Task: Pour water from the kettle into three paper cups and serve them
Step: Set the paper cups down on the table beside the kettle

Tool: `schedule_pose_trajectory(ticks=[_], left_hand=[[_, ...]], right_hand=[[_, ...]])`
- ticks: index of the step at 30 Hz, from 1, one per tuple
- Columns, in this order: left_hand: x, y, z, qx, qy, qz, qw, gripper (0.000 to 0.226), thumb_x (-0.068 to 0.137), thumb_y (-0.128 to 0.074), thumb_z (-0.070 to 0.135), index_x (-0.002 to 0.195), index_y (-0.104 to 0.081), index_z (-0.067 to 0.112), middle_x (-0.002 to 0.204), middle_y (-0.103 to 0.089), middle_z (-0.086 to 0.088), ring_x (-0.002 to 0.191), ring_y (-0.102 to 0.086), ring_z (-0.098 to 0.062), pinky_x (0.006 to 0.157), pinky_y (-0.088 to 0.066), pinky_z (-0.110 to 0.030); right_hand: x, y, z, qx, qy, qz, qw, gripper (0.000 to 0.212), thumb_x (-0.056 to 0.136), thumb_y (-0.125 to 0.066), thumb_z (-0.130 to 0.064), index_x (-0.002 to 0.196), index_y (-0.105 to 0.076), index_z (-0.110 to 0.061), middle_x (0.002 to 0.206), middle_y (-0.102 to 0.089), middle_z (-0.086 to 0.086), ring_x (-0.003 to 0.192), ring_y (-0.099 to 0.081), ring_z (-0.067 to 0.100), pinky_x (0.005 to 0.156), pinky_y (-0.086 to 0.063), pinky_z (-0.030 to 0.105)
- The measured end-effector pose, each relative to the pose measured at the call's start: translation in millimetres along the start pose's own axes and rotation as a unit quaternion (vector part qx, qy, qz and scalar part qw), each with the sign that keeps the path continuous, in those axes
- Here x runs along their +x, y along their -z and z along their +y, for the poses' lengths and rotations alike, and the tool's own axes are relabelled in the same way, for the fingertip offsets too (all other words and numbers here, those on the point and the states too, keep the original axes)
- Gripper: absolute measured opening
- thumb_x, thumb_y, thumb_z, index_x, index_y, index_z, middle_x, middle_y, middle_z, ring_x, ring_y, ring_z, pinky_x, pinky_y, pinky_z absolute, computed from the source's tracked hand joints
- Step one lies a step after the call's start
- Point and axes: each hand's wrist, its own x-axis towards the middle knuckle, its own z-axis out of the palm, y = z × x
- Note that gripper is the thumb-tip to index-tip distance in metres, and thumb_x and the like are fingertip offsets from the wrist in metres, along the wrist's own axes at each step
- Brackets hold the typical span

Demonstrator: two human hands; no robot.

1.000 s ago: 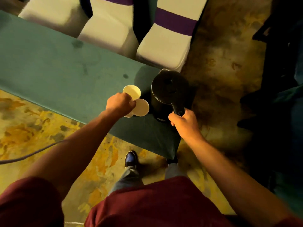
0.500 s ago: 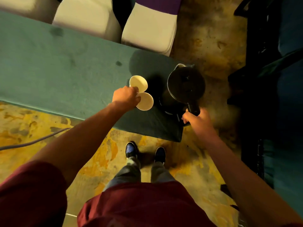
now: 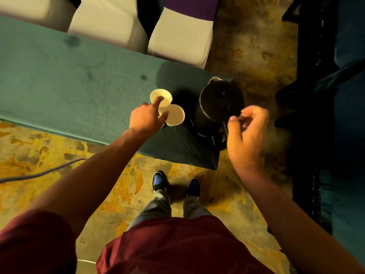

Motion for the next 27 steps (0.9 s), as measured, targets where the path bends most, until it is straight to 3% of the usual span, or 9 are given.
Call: schedule_pose_trajectory(ticks=[3,5,7,9,12,16,22,27], left_hand=[[-11.0,5.6,-6.1,-0.015,-0.054,0.105,0.993,0.045,0.093,-0.055,0.046,0.127,-0.06,0.018,0.1,-0.075,-0.005,0.103,-0.06,-0.03,0.074,-0.051,-0.039],[-17.0,12.9,-12.8,-0.019,-0.044,0.147,0.988,0.039,0.092,-0.055,0.046,0.119,-0.066,0.019,0.096,-0.073,-0.006,0.096,-0.061,-0.031,0.071,-0.051,-0.039],[-24.3,13.3,-20.6,-0.017,-0.002,0.108,0.994,0.038,0.093,-0.053,0.05,0.119,-0.064,0.025,0.093,-0.073,-0.006,0.089,-0.067,-0.033,0.067,-0.054,-0.039],[-32.2,6.8,-27.6,0.013,0.025,0.028,0.999,0.043,0.094,-0.051,0.058,0.126,-0.06,0.031,0.092,-0.075,-0.01,0.085,-0.07,-0.036,0.067,-0.055,-0.039],[-36.6,0.2,-21.9,0.035,0.028,-0.031,0.999,0.044,0.095,-0.048,0.061,0.124,-0.067,0.033,0.094,-0.075,-0.011,0.087,-0.071,-0.034,0.066,-0.049,-0.034],[-29.7,1.4,-16.2,0.087,0.001,-0.012,0.996,0.044,0.1,-0.044,0.053,0.1,-0.077,0.024,0.082,-0.074,-0.008,0.073,-0.069,-0.029,0.057,-0.035,-0.028],[-28.4,10.7,-16.1,0.111,-0.009,-0.028,0.993,0.036,0.099,-0.048,0.042,0.101,-0.074,0.017,0.088,-0.075,-0.011,0.078,-0.072,-0.034,0.062,-0.048,-0.033],[-43.0,9.4,-31.3,0.166,-0.042,-0.032,0.985,0.034,0.099,-0.048,0.038,0.097,-0.075,0.016,0.084,-0.073,-0.014,0.075,-0.071,-0.037,0.059,-0.043,-0.031]], right_hand=[[-4.9,-24.0,-41.0,0.03,0.092,-0.108,0.989,0.023,0.089,-0.063,-0.013,0.109,-0.058,-0.005,0.085,-0.061,0.008,0.069,-0.057,0.018,0.058,-0.045,0.028],[-11.7,-56.5,-46.4,-0.092,0.071,-0.254,0.96,0.038,0.093,-0.062,-0.027,0.128,-0.053,-0.016,0.081,-0.067,0.001,0.071,-0.064,0.021,0.055,-0.045,0.031],[-15.5,-87.5,-34.8,-0.234,-0.003,-0.376,0.897,0.058,0.098,-0.056,-0.043,0.148,-0.034,-0.025,0.1,-0.073,0.007,0.09,-0.069,0.031,0.067,-0.051,0.038],[-18.2,-111.5,-19.5,-0.293,-0.052,-0.433,0.851,0.067,0.099,-0.052,-0.048,0.156,-0.021,-0.027,0.121,-0.069,0.017,0.108,-0.065,0.041,0.079,-0.052,0.044],[-19.3,-135.0,-2.3,-0.321,-0.085,-0.442,0.833,0.056,0.102,-0.049,-0.045,0.151,-0.03,-0.027,0.125,-0.066,0.019,0.115,-0.062,0.044,0.083,-0.05,0.045],[-16.1,-150.8,7.0,-0.337,-0.071,-0.416,0.841,0.029,0.103,-0.048,-0.037,0.124,-0.058,-0.019,0.118,-0.07,0.016,0.111,-0.065,0.04,0.08,-0.051,0.042],[-22.9,-144.1,11.4,-0.34,-0.047,-0.4,0.85,0.031,0.102,-0.049,-0.041,0.113,-0.065,-0.017,0.113,-0.072,0.015,0.106,-0.067,0.038,0.074,-0.049,0.039],[-28.8,-136.3,18.2,-0.308,-0.078,-0.421,0.849,0.038,0.1,-0.05,-0.049,0.116,-0.068,-0.019,0.114,-0.071,0.015,0.106,-0.066,0.037,0.074,-0.047,0.037]])
